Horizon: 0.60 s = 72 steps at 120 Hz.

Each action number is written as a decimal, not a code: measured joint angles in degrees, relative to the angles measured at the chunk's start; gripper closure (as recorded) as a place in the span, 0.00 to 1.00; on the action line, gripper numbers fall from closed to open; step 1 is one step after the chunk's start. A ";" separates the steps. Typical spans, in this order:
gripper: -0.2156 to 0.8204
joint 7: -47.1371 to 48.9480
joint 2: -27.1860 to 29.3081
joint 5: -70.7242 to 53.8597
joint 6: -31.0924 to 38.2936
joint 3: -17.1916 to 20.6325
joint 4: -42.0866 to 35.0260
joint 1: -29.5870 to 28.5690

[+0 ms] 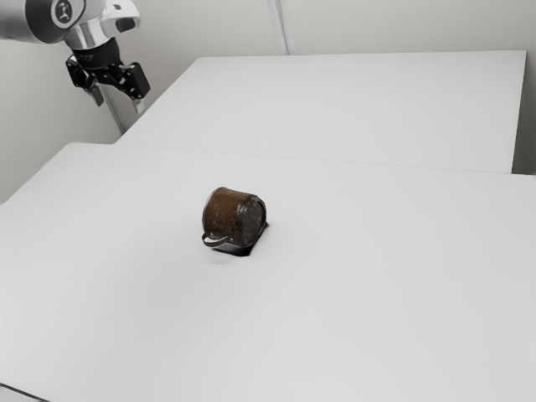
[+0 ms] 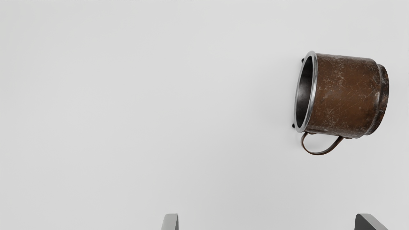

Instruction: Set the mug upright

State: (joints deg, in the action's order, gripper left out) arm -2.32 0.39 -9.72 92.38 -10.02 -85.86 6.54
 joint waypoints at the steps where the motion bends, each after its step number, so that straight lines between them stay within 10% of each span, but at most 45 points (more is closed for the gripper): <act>1: 0.21 -0.01 0.00 0.02 0.01 0.00 0.00 0.05; 56: 0.21 -0.53 -1.59 13.41 -0.01 0.27 -6.79 -0.50; 72: 0.21 -0.77 -6.27 23.66 0.01 0.34 -7.51 -8.93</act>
State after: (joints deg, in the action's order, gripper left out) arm -3.08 -5.88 13.94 92.39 -9.69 -93.38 -2.40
